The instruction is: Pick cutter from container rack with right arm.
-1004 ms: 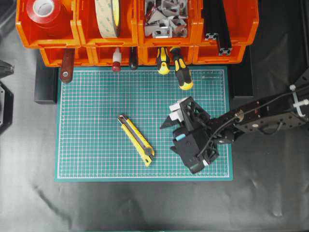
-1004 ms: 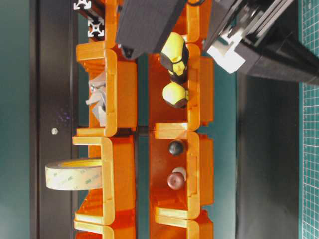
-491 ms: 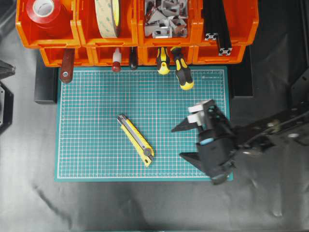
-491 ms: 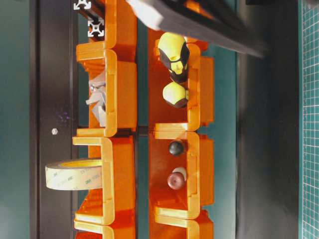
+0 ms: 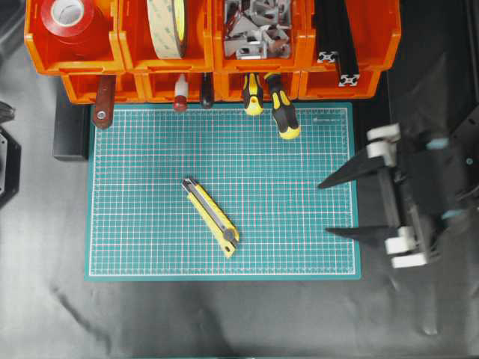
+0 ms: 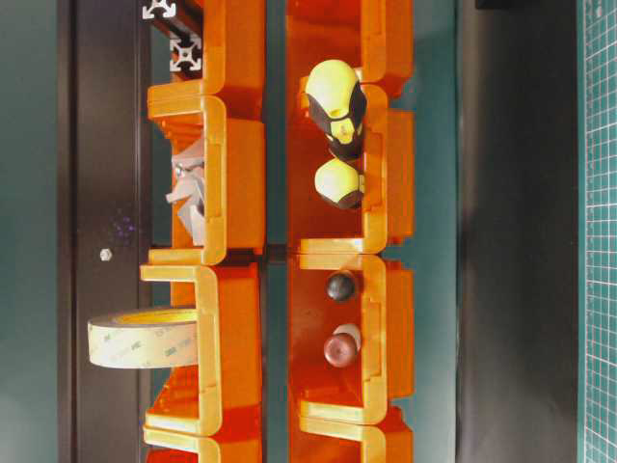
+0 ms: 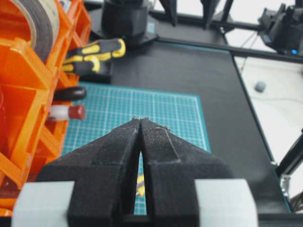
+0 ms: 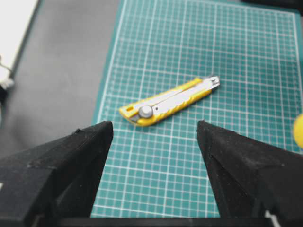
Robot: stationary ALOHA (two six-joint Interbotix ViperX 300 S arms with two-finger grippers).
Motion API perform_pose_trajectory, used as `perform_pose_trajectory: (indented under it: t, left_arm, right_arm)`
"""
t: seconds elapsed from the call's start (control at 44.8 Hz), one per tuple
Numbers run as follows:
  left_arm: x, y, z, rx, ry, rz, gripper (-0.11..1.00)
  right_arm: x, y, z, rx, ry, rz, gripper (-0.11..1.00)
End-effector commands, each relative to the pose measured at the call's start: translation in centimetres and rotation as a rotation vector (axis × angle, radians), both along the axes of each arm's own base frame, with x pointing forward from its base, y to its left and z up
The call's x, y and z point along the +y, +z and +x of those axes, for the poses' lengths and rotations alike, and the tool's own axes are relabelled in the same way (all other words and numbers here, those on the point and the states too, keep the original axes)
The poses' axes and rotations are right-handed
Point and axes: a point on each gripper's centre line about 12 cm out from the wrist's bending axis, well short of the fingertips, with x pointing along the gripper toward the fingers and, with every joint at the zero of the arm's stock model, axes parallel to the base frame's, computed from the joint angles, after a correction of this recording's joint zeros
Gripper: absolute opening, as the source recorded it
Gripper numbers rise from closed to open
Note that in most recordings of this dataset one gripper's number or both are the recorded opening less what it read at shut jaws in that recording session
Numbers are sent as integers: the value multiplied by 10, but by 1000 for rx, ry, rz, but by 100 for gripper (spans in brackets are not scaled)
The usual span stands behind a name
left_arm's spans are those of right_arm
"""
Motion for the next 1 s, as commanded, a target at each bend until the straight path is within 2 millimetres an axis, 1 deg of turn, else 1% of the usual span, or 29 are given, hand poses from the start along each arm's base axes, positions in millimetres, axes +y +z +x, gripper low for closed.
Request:
perform_pose_trajectory:
  t: [0.0,0.223,0.446,0.536,0.625,0.848,0.982]
  left_arm:
    - [0,13,-2,-34,-1,7,1]
    - [0,11,-2,-25,-2,11,1]
    - [0,8,0,-17,-3,7,1]
    - [0,9,0,-28,-3,5,1]
    - [-1,11,1,-46,-11,11,1]
    - [-3,12,1,-51,-22,12,1]
    - [-3,13,2,-68,-22,10,1]
  right_arm:
    - [-5,18,-13,-63,-10,55,67]
    - [-27,45,-49,-173,-49,112,66]
    - [-45,56,-75,-248,-88,144,66]
    - [-51,57,-82,-269,-104,152,66]
    - [-56,53,-87,-275,-119,156,66]
    - [-65,44,-95,-279,-160,179,65]
    - [-66,40,-96,-279,-169,189,65]
